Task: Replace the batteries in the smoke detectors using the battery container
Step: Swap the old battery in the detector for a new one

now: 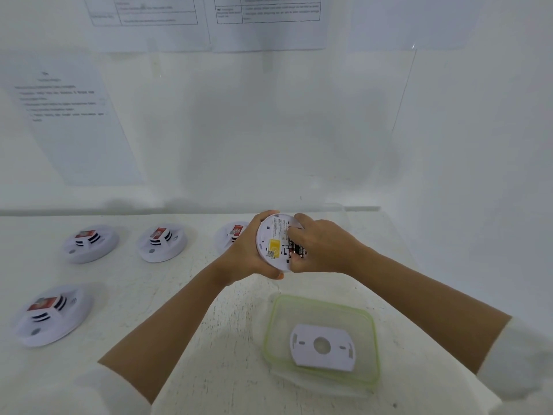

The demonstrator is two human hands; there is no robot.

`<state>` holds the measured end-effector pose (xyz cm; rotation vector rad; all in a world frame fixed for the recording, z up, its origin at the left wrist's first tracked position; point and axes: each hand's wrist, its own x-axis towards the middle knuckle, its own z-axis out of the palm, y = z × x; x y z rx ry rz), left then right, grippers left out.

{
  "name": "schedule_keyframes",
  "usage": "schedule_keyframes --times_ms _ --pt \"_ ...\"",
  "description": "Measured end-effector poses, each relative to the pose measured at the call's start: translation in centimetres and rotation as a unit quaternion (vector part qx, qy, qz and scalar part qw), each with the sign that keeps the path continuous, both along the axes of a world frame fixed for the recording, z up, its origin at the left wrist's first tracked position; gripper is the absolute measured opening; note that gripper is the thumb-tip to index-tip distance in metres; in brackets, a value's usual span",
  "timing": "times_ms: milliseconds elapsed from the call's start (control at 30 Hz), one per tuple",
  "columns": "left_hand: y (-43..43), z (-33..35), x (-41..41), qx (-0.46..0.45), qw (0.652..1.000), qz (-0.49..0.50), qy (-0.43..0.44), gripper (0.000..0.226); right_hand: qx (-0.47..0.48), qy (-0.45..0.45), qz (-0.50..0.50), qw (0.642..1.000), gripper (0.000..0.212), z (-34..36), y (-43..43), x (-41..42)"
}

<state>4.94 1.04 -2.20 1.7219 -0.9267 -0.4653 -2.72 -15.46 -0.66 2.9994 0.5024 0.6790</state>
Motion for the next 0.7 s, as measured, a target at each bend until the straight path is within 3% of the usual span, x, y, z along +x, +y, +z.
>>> schedule_keyframes --times_ms 700 --pt "0.0 -0.4 0.7 -0.01 1.0 -0.019 0.009 0.1 0.02 0.02 0.03 0.999 0.036 -0.2 -1.1 -0.6"
